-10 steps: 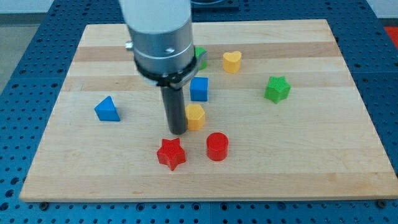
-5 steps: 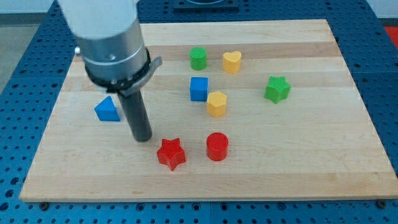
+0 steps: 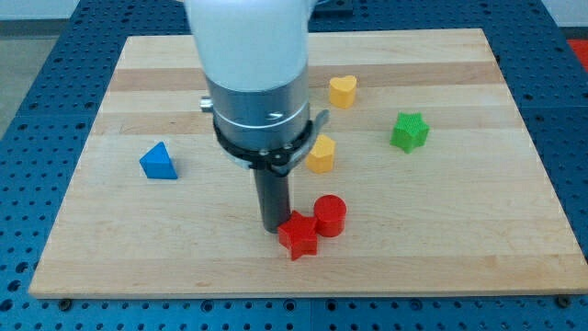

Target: Move the red star to the bottom left of the red circle

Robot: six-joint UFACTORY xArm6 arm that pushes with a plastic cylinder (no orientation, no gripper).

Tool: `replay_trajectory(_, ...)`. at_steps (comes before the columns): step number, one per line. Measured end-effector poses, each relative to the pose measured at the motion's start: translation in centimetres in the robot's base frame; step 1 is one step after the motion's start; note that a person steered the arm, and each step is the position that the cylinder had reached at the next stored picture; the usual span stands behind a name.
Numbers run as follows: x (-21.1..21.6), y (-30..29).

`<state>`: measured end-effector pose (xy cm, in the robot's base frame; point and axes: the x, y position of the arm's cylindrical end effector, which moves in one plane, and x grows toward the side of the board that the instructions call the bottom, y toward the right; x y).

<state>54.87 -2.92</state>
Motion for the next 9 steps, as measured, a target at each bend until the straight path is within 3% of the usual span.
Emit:
replay_trajectory(2, 0.1, -0.2)
replay_trajectory(4, 3.2, -2.7)
replay_trajectory(8, 4.1, 3.0)
replay_trajectory(9, 4.8, 1.4)
